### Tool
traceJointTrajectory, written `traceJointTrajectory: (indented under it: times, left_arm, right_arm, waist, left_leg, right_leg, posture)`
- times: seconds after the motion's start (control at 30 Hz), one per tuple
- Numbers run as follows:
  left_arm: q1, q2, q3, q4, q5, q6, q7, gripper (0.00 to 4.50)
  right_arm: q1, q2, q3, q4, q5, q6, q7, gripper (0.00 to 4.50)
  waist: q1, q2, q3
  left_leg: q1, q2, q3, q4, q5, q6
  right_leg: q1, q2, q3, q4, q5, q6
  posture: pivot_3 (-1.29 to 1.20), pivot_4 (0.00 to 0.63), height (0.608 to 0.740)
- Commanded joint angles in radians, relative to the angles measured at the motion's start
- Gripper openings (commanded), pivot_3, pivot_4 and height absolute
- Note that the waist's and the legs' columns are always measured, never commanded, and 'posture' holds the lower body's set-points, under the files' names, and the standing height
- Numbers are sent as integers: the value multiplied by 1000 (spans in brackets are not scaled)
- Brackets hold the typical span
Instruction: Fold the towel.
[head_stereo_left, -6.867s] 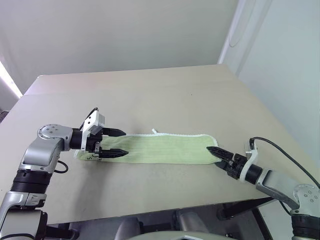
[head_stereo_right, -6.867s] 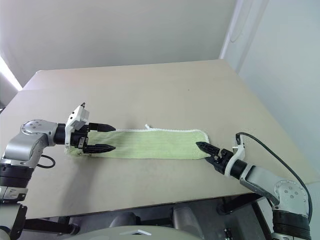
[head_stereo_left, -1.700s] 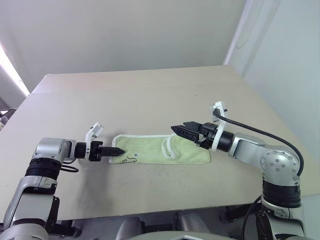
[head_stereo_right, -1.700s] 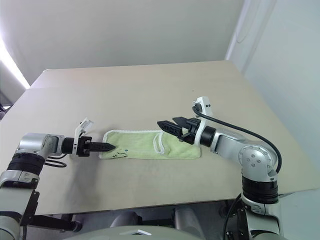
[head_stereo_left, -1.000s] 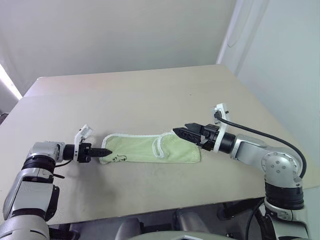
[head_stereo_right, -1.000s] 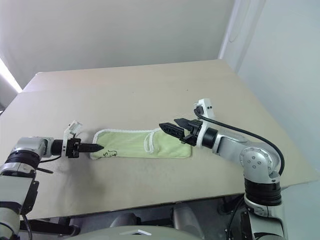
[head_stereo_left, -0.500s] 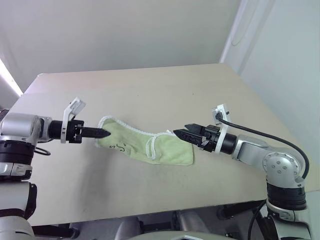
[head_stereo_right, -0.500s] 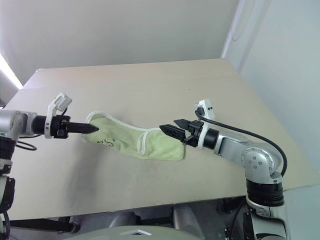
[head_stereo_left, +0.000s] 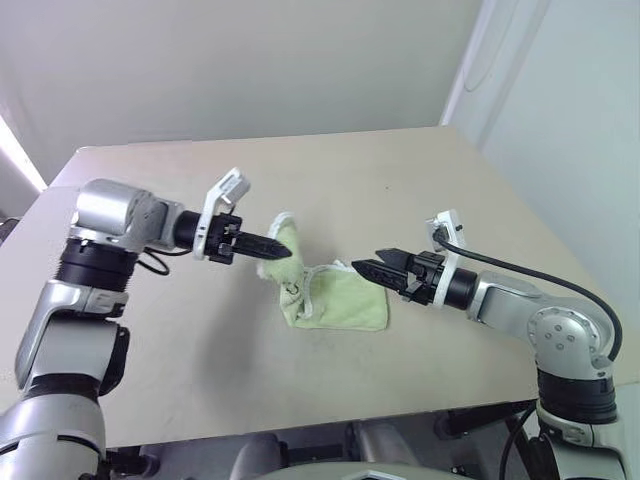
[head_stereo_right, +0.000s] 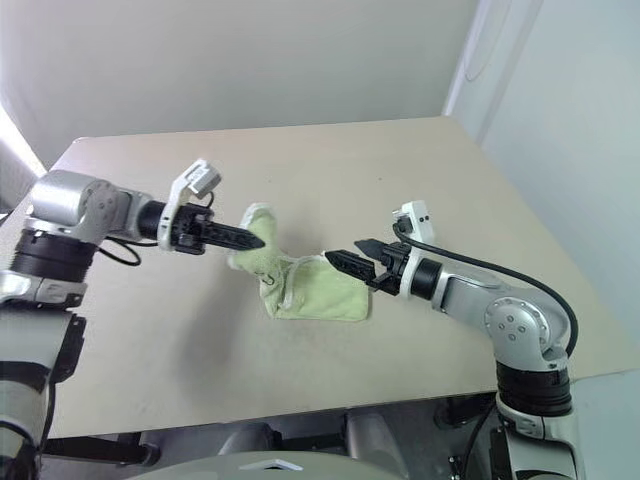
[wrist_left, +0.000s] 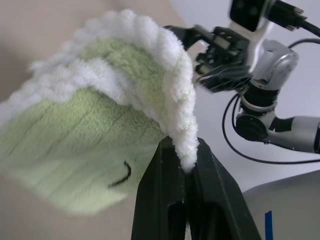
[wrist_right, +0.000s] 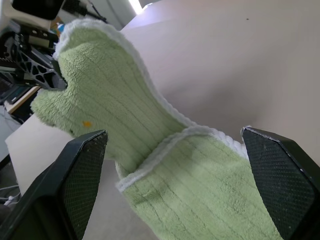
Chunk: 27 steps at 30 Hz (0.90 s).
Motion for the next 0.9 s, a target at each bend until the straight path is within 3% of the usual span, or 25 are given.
traceJointTrajectory:
  times: [0.03, 0.2, 0.53, 0.87, 0.9]
  left_arm:
    - [-27, -31, -67, 31, 26, -72, -25, 59]
    - [-39, -95, -145, 80, 60, -163, -59, 59]
    - [-64, -266, -189, 226, 143, -308, -85, 59]
    - [-44, -404, -197, 330, 223, -421, -71, 59]
    - [-43, -409, -194, 337, 230, -428, -74, 556]
  right_arm:
    - [20, -1, -53, -73, 42, -23, -16, 4500]
    - [86, -95, -91, -187, 3, -99, 57, 4500]
    - [253, -400, -22, -317, -218, -274, 323, 4500]
    - [287, -372, -36, -327, -245, -283, 285, 4500]
    - [293, -370, -38, -331, -246, -282, 283, 4500]
  waist:
    - [-2, 0, 0]
    - [1, 1, 1]
    - [2, 0, 2]
    - [6, -1, 2]
    - [6, -1, 2]
  left_leg:
    - [0, 0, 0, 0, 0, 0]
    - [0, 0, 0, 0, 0, 0]
    - [0, 0, 0, 0, 0, 0]
    - [0, 0, 0, 0, 0, 0]
    - [0, 0, 0, 0, 0, 0]
  right_leg:
    - [0, 0, 1, 0, 0, 0]
    - [-1, 1, 0, 1, 0, 0]
    - [1, 0, 0, -4, 0, 0]
    - [2, 0, 0, -5, 0, 0]
    - [2, 0, 0, -5, 0, 0]
  posture:
    - [0, 0, 712]
    - [0, 0, 712]
    - [0, 0, 712]
    - [0, 0, 712]
    - [0, 0, 712]
